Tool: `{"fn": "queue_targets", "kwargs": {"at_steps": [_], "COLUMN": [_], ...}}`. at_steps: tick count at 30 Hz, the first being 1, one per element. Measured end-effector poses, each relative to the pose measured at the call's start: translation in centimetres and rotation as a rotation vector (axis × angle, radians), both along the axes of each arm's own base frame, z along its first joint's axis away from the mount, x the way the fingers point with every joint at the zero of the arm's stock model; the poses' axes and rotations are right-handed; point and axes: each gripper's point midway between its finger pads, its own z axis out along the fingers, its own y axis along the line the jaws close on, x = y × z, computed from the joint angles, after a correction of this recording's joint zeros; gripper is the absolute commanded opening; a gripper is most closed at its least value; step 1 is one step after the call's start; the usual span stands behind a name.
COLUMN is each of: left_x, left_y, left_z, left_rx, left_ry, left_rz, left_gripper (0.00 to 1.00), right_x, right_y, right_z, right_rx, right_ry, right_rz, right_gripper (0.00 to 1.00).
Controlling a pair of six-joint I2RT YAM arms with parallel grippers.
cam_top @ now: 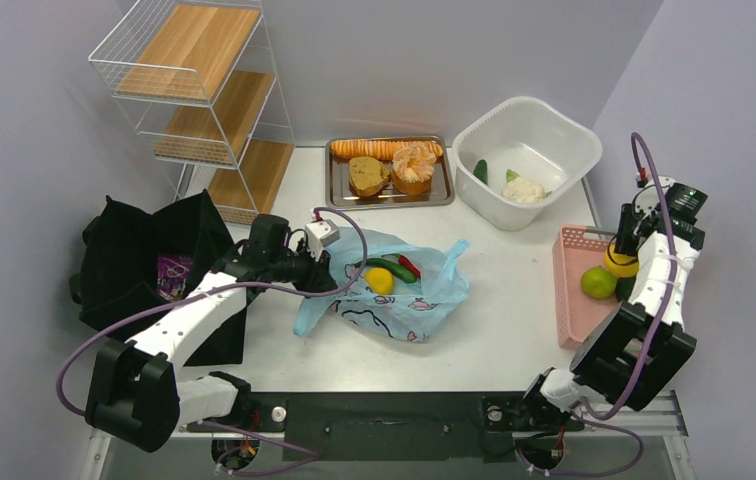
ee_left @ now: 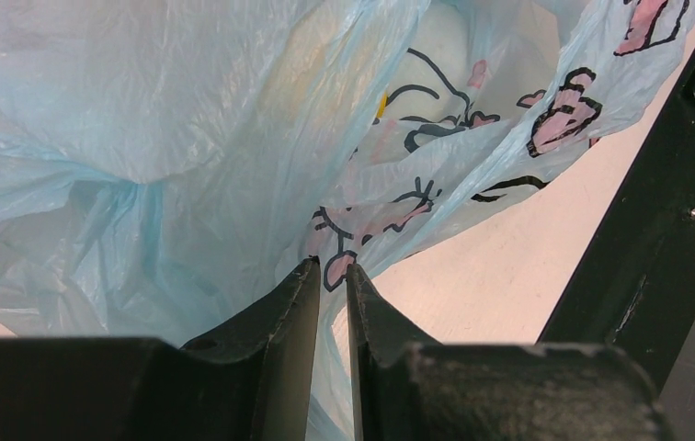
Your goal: Untie the knot of the grocery bags and take out the mixed food
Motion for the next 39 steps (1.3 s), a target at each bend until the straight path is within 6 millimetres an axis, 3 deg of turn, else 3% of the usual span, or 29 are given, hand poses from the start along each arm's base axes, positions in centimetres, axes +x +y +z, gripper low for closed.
{"fn": "queue_targets", "kwargs": {"at_steps": [2,4,7,11,16,18,21,25,28,30,32,39], "left_x": [0.0,0.1,0.2,0.3,0.5,0.5,0.5,0.5,0.3,0.0,-0.9,-5.5], "left_y": [-0.1,-0.1,-0.2,-0.3,-0.1,-0.1,-0.1,-0.2,-0.1,-0.1,-0.1,-0.3], "left_z": [-0.1,-0.1,0.1,0.3,0.3,0.2,0.2,0.2,0.6,1.0,1.3,0.7], "left_rx": [0.001,0.002,0.001,0.001,0.009,0.011,0.013,0.014,0.012,0.016,0.036,0.132], "left_ry": [0.003,0.003,-0.002,-0.013,-0.018,-0.019,-0.02,-0.02,-0.033,-0.057,-0.099,-0.258], "left_rz": [-0.002,-0.004,-0.005,-0.008,-0.002,0.0,0.002,0.002,-0.002,-0.022,-0.082,-0.352], "left_gripper": [0.15,0.15,0.15,0.15,0.12,0.1,0.06,0.0,0.0,0.0,0.0,0.0], "right_x": [0.8,1.6,2.6,3.5,4.5,4.9,5.2,3.5,-0.2,-2.6,-4.2,-7.4], "right_y": [-0.6,-1.2,-1.6,-1.4,1.3,3.8,9.9,23.7,32.3,36.3,38.6,43.9], "right_z": [-1.0,-1.8,-2.5,-2.5,-0.1,2.3,6.7,12.7,14.3,13.8,12.2,2.8], "right_rx": [0.0,-0.001,-0.009,-0.014,-0.026,-0.037,-0.039,0.014,0.088,0.136,0.166,0.176], "right_ry": [0.008,0.006,-0.006,-0.024,-0.086,-0.143,-0.256,-0.434,-0.487,-0.479,-0.436,-0.173], "right_rz": [0.0,0.0,0.005,0.019,0.096,0.164,0.338,0.747,1.019,1.16,1.248,1.459], "right_gripper": [0.13,0.27,0.57,0.83,0.86,0.82,0.71,0.5,0.32,0.25,0.2,0.18]}}
